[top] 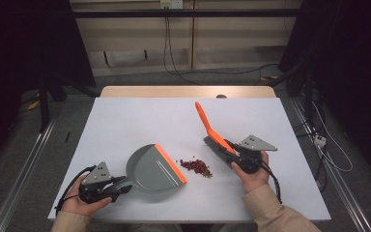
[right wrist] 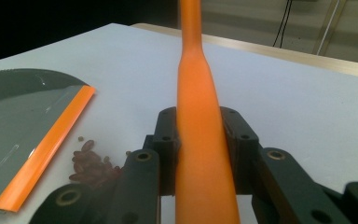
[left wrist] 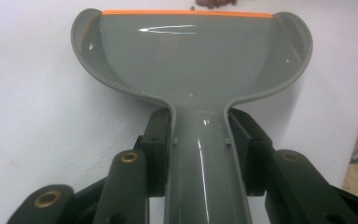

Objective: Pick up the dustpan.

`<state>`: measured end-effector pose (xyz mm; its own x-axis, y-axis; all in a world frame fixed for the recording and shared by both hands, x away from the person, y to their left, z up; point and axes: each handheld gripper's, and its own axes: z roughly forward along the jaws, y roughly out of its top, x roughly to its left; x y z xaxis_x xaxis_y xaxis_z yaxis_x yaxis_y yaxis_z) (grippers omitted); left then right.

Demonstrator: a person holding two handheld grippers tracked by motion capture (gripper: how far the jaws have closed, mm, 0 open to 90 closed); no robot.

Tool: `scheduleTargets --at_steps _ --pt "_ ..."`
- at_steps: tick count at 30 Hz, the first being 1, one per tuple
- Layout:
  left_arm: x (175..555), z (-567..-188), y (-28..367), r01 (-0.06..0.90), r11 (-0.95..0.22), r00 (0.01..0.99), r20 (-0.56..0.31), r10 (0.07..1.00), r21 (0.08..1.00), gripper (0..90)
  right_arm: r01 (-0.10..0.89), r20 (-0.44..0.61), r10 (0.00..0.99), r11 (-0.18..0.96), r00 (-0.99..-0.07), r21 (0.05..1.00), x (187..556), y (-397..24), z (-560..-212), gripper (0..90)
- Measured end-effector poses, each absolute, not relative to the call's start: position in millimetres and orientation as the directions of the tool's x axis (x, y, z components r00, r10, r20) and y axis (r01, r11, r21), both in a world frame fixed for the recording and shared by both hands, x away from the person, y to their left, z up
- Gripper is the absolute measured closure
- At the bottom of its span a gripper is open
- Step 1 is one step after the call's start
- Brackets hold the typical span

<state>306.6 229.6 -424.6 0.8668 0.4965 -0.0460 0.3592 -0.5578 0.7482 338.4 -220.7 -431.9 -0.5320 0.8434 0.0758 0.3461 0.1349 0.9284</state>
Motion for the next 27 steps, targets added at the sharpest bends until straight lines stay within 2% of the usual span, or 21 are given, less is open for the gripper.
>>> scheduleTargets --at_steps 13,21,27 --pt "310.0 -428.7 225.1 0.367 -0.558 0.879 -0.082 0.47 0.744 62.5 0.358 0.025 0.837 0.206 -0.547 0.911 336.8 -211.5 -444.7 70.3" --pt "309.2 -428.0 216.3 0.347 -0.597 0.903 -0.087 0.42 0.724 62.6 0.373 0.03 0.84 0.208 -0.542 0.904 338.3 -216.4 -442.4 69.4" --pt "308.2 -428.2 213.4 0.353 -0.588 0.902 -0.097 0.421 0.727 62.5 0.37 0.024 0.839 0.214 -0.544 0.904 338.9 -216.1 -440.7 66.8"
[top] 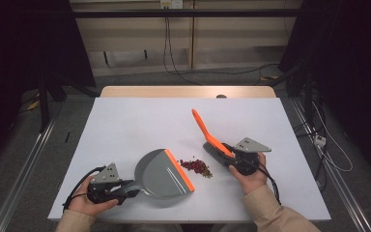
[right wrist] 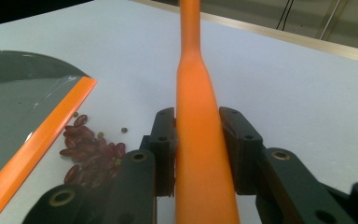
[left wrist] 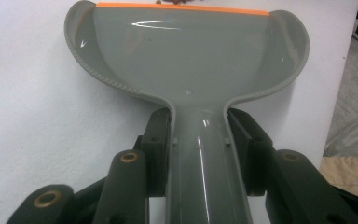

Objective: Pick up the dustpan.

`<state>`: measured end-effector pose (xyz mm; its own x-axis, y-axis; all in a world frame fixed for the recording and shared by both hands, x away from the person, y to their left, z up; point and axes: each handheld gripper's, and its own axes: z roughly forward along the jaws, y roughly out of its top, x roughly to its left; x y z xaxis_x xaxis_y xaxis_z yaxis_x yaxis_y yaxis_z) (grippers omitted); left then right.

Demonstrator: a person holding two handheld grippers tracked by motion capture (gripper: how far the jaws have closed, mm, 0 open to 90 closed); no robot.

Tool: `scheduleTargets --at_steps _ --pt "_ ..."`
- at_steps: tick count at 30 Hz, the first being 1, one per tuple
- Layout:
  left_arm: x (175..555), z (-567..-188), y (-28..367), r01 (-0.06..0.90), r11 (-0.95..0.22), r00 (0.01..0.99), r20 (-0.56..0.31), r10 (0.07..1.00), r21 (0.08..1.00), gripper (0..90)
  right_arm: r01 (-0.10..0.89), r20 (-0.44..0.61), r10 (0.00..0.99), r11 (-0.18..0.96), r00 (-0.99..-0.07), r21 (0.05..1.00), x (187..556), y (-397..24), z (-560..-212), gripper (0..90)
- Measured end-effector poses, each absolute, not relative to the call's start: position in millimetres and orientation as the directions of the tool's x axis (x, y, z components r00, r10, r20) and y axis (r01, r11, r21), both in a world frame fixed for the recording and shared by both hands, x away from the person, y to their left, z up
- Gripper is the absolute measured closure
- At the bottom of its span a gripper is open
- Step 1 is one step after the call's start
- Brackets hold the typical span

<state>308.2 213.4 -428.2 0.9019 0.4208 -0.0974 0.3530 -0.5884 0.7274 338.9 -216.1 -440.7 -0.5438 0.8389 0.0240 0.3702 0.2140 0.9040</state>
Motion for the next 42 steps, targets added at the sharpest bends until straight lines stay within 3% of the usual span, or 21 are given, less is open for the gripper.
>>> scheduleTargets --at_steps 9,42 --pt "308.5 -427.9 210.2 0.35 -0.59 0.905 -0.1 0.414 0.727 62.5 0.381 0.019 0.835 0.231 -0.55 0.895 337.6 -212.4 -436.5 70.7" --pt "314.8 -429.2 188.8 0.361 -0.597 0.912 -0.138 0.386 0.716 62.4 0.373 0.006 0.858 0.217 -0.514 0.902 317.4 -170.1 -440.7 70.2"
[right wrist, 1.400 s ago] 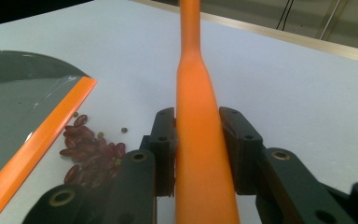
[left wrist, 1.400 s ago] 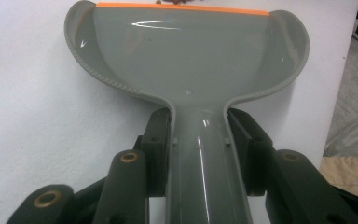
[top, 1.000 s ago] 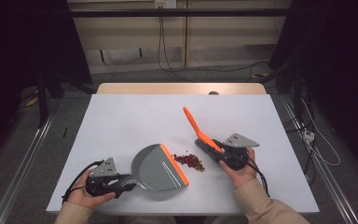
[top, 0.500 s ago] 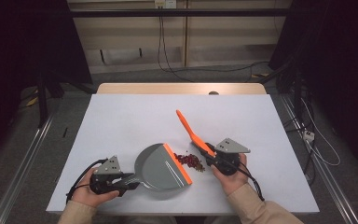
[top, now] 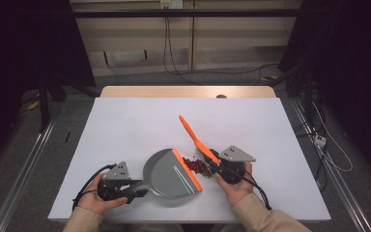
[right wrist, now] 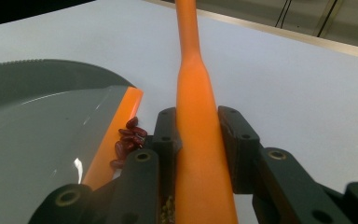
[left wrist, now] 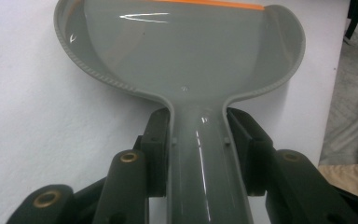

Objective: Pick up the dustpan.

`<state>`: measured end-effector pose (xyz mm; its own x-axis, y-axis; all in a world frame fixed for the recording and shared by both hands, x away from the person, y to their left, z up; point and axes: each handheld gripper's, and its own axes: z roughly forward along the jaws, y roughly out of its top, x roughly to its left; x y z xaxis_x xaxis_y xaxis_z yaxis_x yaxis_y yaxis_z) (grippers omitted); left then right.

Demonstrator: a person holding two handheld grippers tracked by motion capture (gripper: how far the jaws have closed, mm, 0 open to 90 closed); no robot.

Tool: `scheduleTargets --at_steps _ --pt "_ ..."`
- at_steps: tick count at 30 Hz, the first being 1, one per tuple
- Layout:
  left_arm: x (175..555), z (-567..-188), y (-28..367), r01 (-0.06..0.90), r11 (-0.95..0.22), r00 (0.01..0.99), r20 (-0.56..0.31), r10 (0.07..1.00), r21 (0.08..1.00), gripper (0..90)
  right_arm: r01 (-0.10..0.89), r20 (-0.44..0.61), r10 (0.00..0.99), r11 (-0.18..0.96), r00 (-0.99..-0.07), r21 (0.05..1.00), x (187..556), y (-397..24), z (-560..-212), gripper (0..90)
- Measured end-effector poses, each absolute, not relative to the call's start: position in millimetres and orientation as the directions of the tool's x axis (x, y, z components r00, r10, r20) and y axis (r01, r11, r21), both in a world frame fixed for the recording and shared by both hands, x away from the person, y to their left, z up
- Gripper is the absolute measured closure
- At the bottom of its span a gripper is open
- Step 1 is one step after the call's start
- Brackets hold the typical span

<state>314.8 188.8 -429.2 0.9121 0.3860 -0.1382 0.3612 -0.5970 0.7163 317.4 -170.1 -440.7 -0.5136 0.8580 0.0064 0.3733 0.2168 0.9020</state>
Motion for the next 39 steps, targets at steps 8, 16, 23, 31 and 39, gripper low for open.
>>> scheduleTargets --at_steps 8,16,23,31,39 --pt "315.5 -428.5 183.4 0.367 -0.598 0.909 -0.137 0.394 0.713 62.4 0.378 0.014 0.854 0.216 -0.521 0.9 315.5 -165.5 -442.2 69.6" --pt "315.4 -428.5 182.3 0.368 -0.595 0.909 -0.139 0.394 0.715 62.5 0.382 0.02 0.845 0.22 -0.534 0.898 314.8 -160.4 -444.1 68.9" --pt "315.9 -428.7 180.8 0.372 -0.595 0.907 -0.142 0.397 0.713 62.5 0.395 0.045 0.845 0.2 -0.532 0.897 315.6 -161.4 -443.9 69.0" --pt "316.6 -430.1 180.8 0.372 -0.593 0.909 -0.149 0.391 0.714 62.5 0.405 0.073 0.843 0.178 -0.533 0.897 316.6 -161.3 -443.7 69.0" --pt "317.0 -430.5 179.3 0.38 -0.591 0.906 -0.158 0.393 0.711 62.4 0.419 0.113 0.845 0.139 -0.522 0.897 318.2 -159.7 -444.2 68.9"
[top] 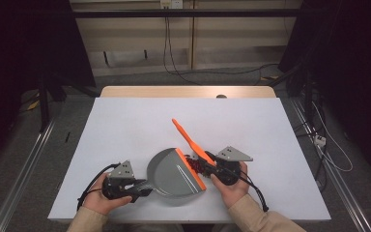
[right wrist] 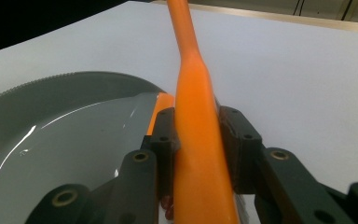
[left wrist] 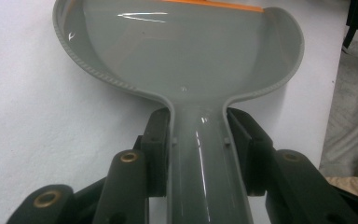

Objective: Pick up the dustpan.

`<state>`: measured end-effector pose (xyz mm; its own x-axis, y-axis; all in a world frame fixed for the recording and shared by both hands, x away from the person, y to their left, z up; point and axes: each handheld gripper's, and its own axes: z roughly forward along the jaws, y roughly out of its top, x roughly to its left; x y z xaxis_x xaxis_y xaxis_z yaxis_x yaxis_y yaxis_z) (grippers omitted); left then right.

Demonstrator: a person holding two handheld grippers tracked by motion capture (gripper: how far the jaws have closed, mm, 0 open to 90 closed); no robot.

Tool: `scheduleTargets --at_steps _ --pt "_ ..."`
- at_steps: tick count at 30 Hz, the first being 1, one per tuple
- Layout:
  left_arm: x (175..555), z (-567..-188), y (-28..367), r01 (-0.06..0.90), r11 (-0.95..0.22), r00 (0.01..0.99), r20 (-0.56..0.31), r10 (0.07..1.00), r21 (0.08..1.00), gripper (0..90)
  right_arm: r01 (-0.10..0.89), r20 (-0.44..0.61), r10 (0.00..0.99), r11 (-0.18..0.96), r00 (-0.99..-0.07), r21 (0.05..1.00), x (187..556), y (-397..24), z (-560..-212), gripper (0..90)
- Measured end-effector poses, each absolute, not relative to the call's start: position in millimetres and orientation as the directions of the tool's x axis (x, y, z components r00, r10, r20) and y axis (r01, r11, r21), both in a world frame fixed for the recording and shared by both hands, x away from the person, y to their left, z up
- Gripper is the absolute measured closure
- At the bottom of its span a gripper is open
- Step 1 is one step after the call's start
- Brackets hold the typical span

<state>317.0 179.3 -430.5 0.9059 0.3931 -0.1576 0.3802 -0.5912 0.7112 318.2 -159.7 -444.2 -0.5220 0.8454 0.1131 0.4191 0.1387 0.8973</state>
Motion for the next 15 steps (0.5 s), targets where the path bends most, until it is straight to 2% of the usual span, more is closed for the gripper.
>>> scheduleTargets --at_steps 15 --pt "317.1 -430.9 176.5 0.384 -0.589 0.904 -0.16 0.396 0.712 62.3 0.422 0.155 0.825 0.109 -0.543 0.9 316.2 -145.7 -445.8 68.9"
